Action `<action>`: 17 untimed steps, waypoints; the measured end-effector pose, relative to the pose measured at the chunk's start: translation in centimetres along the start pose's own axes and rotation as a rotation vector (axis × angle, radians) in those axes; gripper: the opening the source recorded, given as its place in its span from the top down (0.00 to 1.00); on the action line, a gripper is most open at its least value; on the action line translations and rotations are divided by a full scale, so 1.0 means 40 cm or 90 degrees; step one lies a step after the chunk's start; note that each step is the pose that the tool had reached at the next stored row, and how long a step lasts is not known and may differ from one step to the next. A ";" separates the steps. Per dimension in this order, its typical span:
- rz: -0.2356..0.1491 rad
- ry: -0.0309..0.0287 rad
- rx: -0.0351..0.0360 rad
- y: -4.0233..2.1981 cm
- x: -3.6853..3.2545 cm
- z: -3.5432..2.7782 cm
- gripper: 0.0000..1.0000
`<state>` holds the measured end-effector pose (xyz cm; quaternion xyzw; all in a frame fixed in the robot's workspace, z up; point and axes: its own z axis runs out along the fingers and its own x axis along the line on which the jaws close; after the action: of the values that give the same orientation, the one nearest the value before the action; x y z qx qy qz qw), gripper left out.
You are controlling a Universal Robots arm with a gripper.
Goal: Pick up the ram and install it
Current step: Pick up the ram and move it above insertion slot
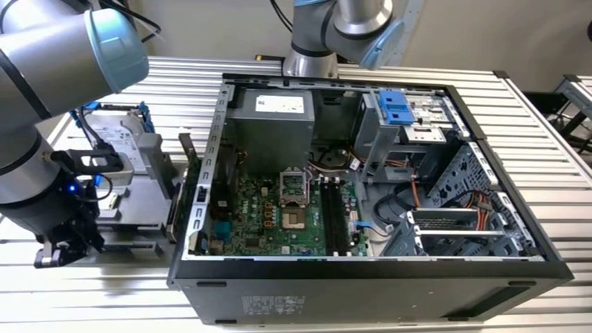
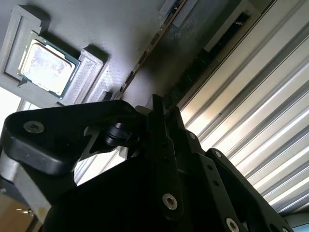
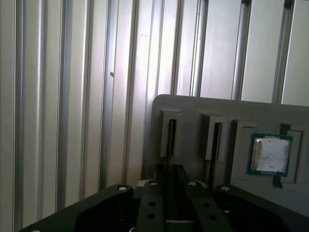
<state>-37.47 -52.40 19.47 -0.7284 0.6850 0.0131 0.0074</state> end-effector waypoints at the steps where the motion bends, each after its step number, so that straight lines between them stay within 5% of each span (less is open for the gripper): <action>1: 0.000 -0.0001 0.0000 0.000 0.000 0.000 1.00; 17: -0.004 0.0000 -0.0001 0.000 0.000 0.000 1.00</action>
<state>-37.47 -52.40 19.47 -0.7306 0.6827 0.0132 0.0074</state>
